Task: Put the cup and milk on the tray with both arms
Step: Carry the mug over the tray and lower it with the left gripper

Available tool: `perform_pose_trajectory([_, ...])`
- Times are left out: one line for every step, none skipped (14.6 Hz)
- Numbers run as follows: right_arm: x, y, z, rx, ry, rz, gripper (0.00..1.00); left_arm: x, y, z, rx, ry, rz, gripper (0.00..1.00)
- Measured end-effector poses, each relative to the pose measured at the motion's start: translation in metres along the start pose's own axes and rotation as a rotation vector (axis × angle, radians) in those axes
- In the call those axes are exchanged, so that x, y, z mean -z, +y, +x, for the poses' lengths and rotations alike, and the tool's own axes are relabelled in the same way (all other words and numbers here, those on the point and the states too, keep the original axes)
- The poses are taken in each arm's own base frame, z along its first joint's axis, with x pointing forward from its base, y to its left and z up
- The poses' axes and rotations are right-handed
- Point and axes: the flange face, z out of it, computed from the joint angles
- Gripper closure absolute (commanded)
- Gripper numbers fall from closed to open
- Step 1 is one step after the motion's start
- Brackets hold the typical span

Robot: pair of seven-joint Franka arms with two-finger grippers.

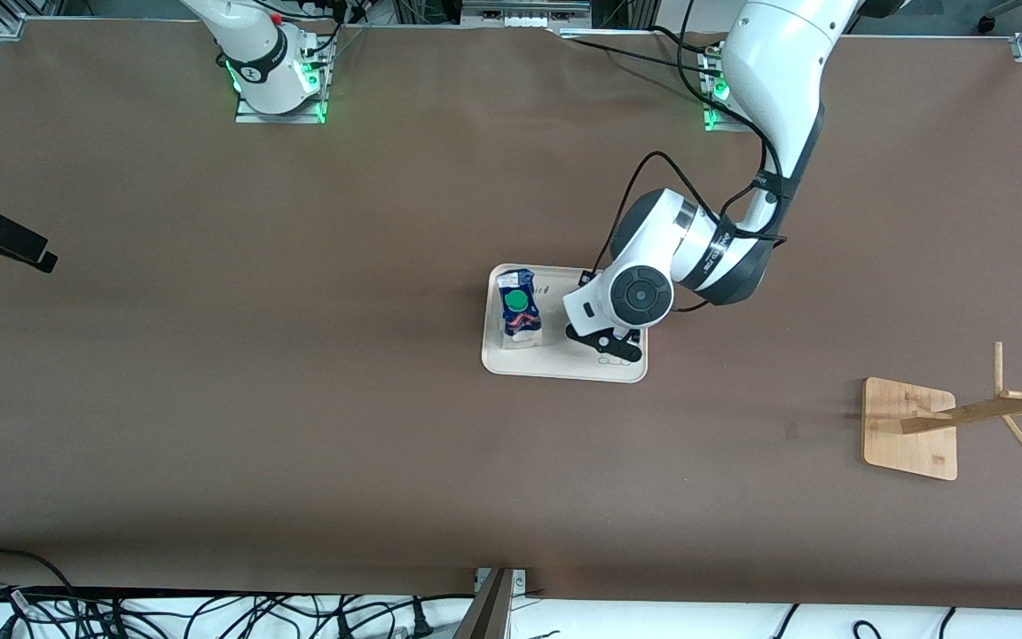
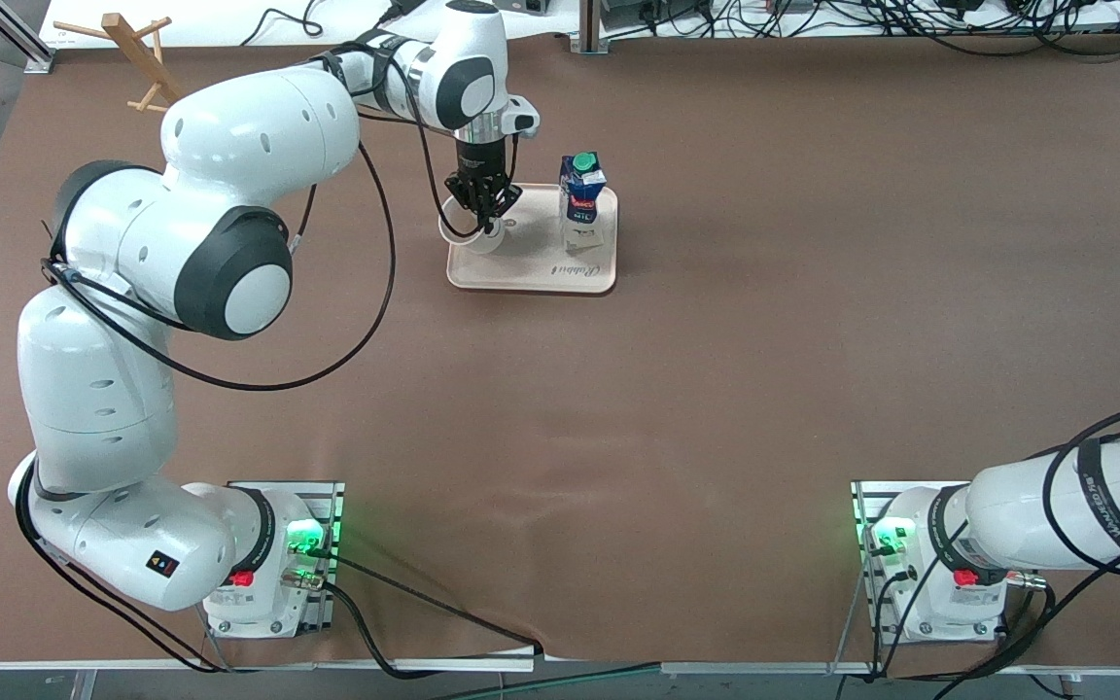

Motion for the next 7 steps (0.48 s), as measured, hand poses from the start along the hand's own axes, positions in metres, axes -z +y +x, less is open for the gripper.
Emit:
perform_pose_trajectory([-0.001,0.003,0.000,0.018,0.002,0.000,0.00,-0.002,0.001,0.000,0.019,-0.010,0.002,1.00])
perform_pose_trajectory([-0.001,0.008,0.002,0.047,0.011,0.001,0.00,-0.003,0.003,-0.001,0.033,-0.019,0.005,1.00])
perform_pose_trajectory([-0.003,0.013,0.004,0.095,0.023,0.001,0.00,-0.003,0.005,-0.003,0.046,-0.031,0.008,1.00])
perform_pose_trajectory([-0.005,0.017,0.006,0.152,0.029,0.000,0.00,-0.003,0.006,-0.004,0.054,-0.042,0.011,1.00])
perform_pose_trajectory([-0.007,0.019,0.007,0.199,0.030,-0.001,0.00,-0.004,0.007,-0.004,0.056,-0.051,0.014,1.00])
perform_pose_trajectory([-0.009,0.018,0.008,0.227,0.029,-0.001,0.00,-0.005,0.008,-0.004,0.057,-0.056,0.015,1.00])
perform_pose_trajectory([-0.011,0.015,0.008,0.246,0.026,0.000,0.00,-0.007,0.009,-0.003,0.058,-0.059,0.016,1.00])
